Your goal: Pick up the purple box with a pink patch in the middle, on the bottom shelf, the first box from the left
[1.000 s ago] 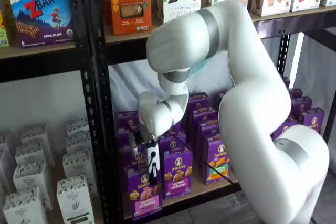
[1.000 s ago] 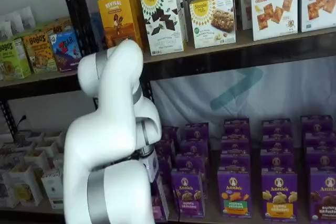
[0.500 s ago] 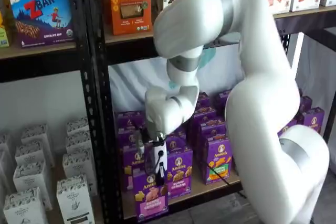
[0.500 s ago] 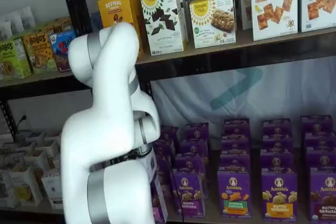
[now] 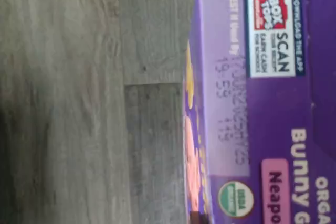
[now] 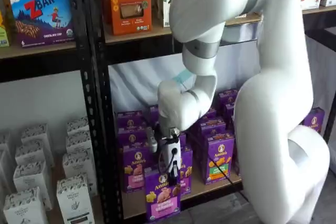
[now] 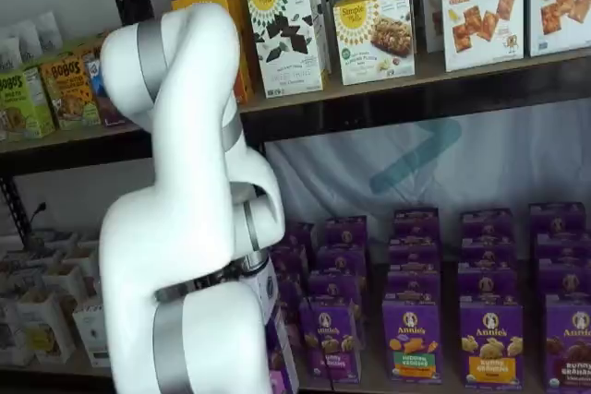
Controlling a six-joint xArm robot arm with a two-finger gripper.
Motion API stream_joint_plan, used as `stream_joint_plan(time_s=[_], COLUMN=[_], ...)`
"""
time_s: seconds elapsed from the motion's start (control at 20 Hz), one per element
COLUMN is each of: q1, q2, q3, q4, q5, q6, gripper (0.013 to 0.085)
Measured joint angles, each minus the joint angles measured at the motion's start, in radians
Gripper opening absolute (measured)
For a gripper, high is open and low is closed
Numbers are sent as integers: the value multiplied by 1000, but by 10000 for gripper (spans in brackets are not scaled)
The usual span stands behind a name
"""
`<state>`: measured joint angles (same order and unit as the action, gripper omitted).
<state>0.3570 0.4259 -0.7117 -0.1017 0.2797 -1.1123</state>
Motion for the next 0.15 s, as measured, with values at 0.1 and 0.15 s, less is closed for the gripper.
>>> stream_joint_plan(time_s=[0.1, 0.15], q1=[-4, -5], q2=[-34, -51], q3=[36, 53], q4=[22, 40], q5=[-2, -2], q6=[-25, -43], gripper=[290, 290])
